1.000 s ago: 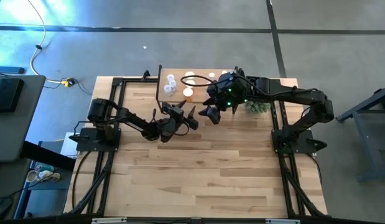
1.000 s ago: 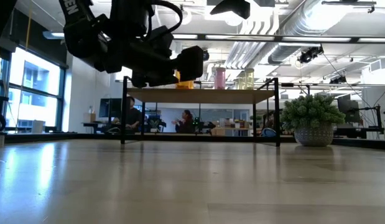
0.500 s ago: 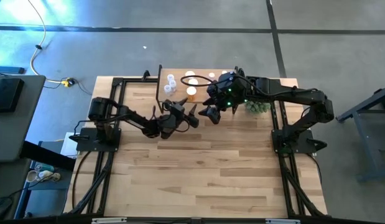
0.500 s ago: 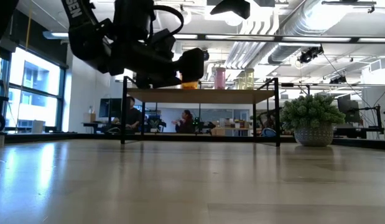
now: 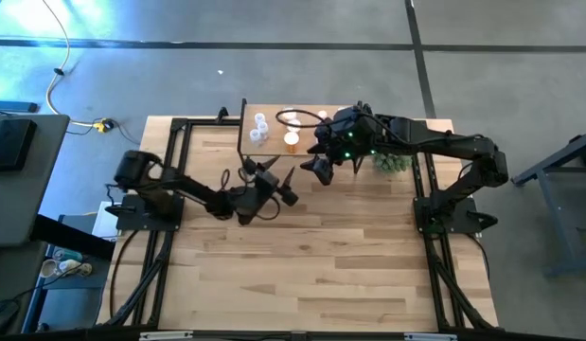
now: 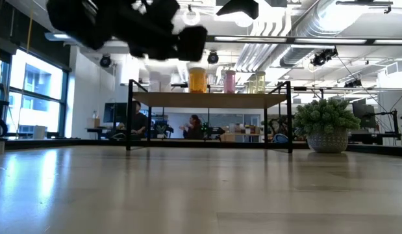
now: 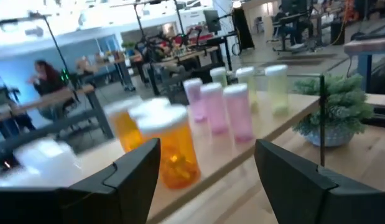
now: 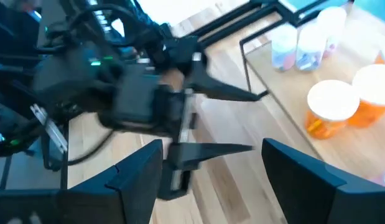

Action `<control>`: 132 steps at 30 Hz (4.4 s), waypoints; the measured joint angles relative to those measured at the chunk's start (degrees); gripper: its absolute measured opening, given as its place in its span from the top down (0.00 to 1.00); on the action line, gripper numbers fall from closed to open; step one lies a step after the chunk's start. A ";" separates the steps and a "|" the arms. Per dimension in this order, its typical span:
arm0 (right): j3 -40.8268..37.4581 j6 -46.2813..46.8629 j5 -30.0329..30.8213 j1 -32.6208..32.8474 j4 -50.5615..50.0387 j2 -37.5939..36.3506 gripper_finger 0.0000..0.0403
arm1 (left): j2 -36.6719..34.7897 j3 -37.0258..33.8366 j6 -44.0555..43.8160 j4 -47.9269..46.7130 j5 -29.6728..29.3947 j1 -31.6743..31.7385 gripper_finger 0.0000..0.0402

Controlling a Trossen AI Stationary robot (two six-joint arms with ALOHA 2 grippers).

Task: Pick and place medicine bottles onto shelf by color
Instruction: Adjust the colored pill bottles on the shelf

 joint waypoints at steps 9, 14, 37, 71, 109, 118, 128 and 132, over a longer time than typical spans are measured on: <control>0.00 -2.87 -0.38 -5.96 4.05 0.00 0.35 | -16.45 -0.10 -11.52 -31.56 7.96 -5.42 0.38; 0.02 -6.19 -1.41 -10.35 7.59 0.02 0.35 | -23.61 -0.08 -30.30 -51.86 26.61 -4.66 0.38; 15.26 -22.95 -0.95 -26.05 13.37 6.03 0.35 | -29.55 -10.56 -22.45 -37.33 58.96 5.29 0.38; 31.08 -36.87 -3.94 -23.26 -6.99 33.68 0.35 | -34.97 -17.26 -25.09 -29.54 64.72 19.31 0.38; 31.99 -37.97 6.39 -21.14 -10.55 34.19 0.35 | -34.94 -17.26 -25.66 -29.97 65.09 19.31 0.38; 39.22 -37.89 7.01 -20.20 -21.94 34.12 0.35 | -34.94 -17.26 -25.70 -29.97 65.09 19.31 0.38; 39.85 -36.21 9.39 -20.13 -28.34 34.07 0.35 | -34.94 -17.26 -25.70 -29.97 65.09 19.31 0.38; 39.82 -34.83 9.41 -19.88 -28.61 34.08 0.35 | -34.93 -17.26 -26.60 -29.95 65.11 19.31 0.38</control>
